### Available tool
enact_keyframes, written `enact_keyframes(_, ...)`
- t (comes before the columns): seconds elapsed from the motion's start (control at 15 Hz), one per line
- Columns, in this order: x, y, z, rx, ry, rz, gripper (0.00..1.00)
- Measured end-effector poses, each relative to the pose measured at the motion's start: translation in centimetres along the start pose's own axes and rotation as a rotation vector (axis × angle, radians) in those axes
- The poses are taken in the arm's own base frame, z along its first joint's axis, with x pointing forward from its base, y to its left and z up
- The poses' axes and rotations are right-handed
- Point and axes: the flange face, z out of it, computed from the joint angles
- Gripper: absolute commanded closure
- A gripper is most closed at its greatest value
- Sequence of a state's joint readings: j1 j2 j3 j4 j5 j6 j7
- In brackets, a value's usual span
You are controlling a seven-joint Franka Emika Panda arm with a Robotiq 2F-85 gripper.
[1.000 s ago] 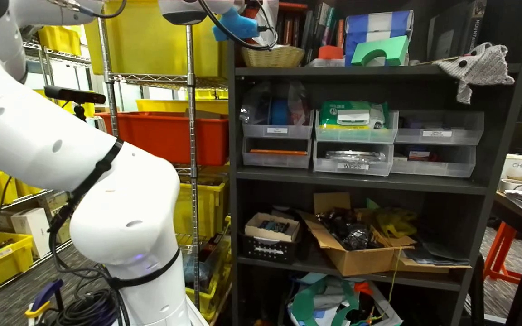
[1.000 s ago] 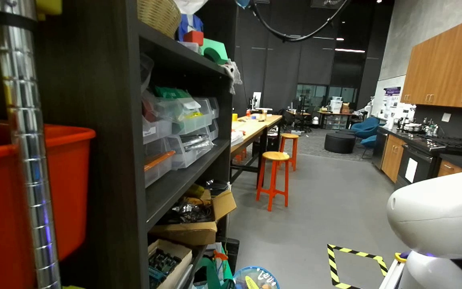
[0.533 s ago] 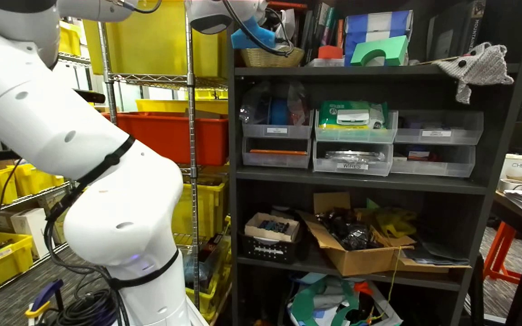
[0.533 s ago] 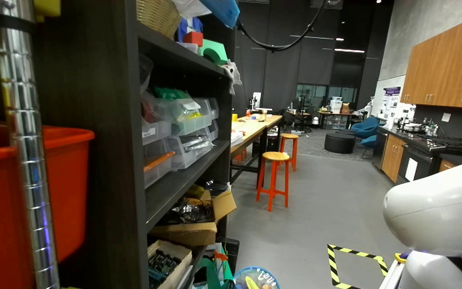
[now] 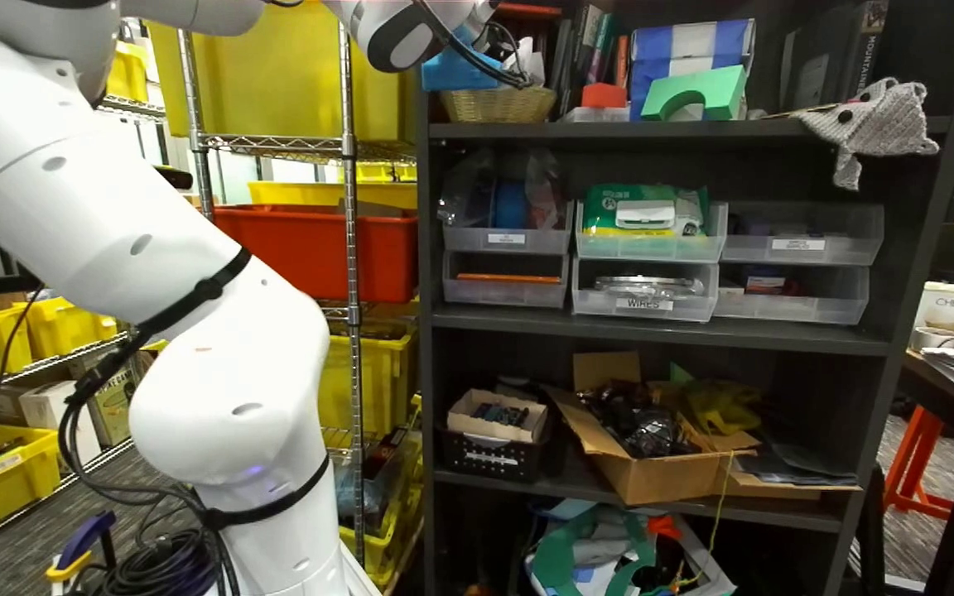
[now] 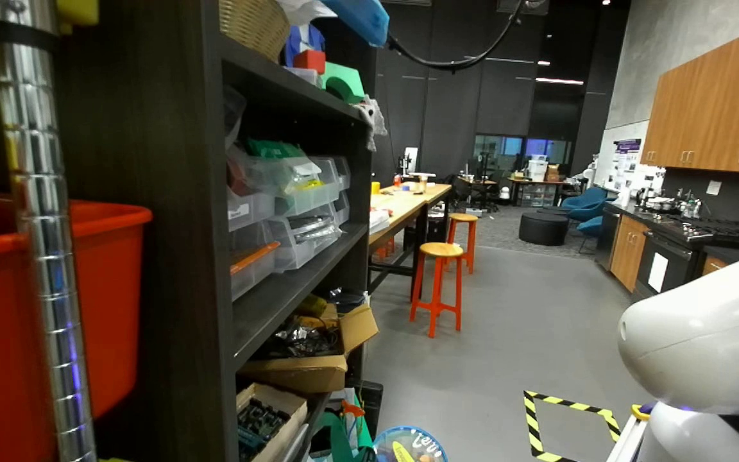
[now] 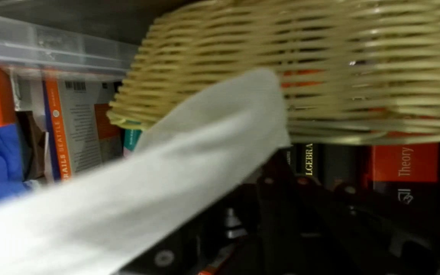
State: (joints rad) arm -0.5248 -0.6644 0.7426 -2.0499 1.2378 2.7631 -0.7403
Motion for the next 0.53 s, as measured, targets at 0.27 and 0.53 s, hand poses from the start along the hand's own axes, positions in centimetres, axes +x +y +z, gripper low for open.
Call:
enact_keyframes(0.27,0.6,-1.1,-1.6,-0.044,-0.077,-0.015,0.71)
enact_keyframes(0.53,1.0,-2.3,-3.0,-0.072,-0.119,-0.020,0.47)
